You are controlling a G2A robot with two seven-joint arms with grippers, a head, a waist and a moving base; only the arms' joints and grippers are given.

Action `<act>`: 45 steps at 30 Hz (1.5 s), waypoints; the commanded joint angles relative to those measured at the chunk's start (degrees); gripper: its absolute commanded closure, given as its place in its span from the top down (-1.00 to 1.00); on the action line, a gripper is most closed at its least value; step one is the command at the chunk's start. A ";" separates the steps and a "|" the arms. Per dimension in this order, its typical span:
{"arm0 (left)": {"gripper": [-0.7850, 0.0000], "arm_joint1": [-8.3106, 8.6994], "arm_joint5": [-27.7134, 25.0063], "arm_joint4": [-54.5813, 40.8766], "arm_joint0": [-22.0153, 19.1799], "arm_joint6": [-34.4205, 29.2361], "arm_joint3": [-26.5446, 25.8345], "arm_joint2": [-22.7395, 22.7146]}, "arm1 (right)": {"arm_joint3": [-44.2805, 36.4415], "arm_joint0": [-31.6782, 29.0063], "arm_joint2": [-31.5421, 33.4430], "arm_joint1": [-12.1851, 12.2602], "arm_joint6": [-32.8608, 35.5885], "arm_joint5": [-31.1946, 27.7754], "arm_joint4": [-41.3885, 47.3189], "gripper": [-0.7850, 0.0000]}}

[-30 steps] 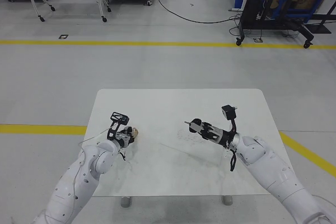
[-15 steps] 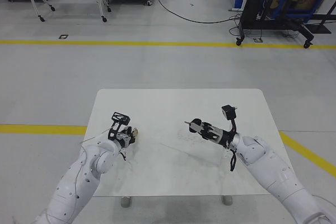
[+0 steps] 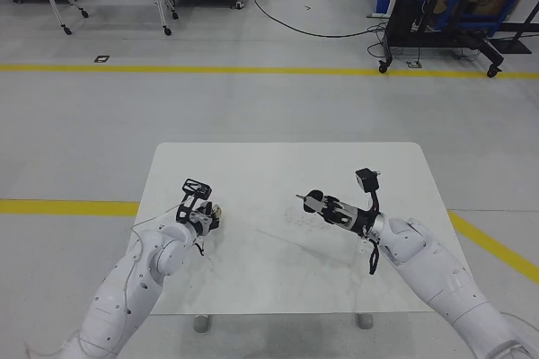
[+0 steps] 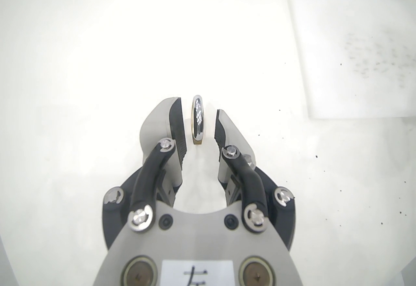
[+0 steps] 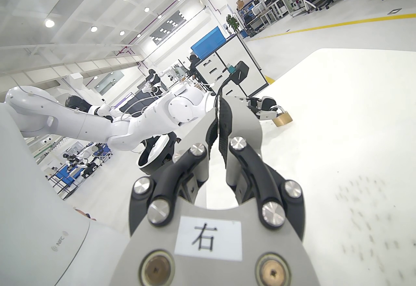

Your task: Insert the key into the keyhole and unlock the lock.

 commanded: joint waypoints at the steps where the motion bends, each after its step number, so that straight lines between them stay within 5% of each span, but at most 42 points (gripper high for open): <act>1: -1.00 -0.10 -0.09 0.23 -0.24 -0.09 0.41 0.13 | 0.00 0.00 0.00 0.00 0.00 0.00 0.00 -1.00; 11: -1.00 -0.28 -1.90 -1.39 -0.15 2.66 1.12 -1.54 | 0.00 0.00 0.00 0.00 0.00 0.00 0.00 -1.00; 19: -1.00 -0.09 -11.87 -24.79 2.14 5.92 0.27 -9.60 | 0.00 0.00 0.00 0.00 0.00 0.00 0.00 -1.00; 29: -1.00 -0.17 -11.81 -25.96 2.43 5.80 0.32 -9.45 | 0.00 0.00 0.00 0.00 0.00 0.00 0.00 -1.00; 33: -1.00 -0.99 -13.12 -46.92 0.97 -0.77 2.70 -10.15 | -0.67 0.25 -1.67 -1.03 -2.15 4.82 1.27 -1.00; 38: -1.00 -1.90 -10.05 -79.29 -2.49 -17.87 8.56 -11.16 | 2.41 4.62 -7.39 -4.11 -2.47 5.56 3.64 -1.00; 45: -1.00 -1.98 -8.97 -81.44 -3.36 -19.79 9.81 -11.09 | 4.17 6.87 -9.73 -5.89 -3.78 4.83 5.48 -1.00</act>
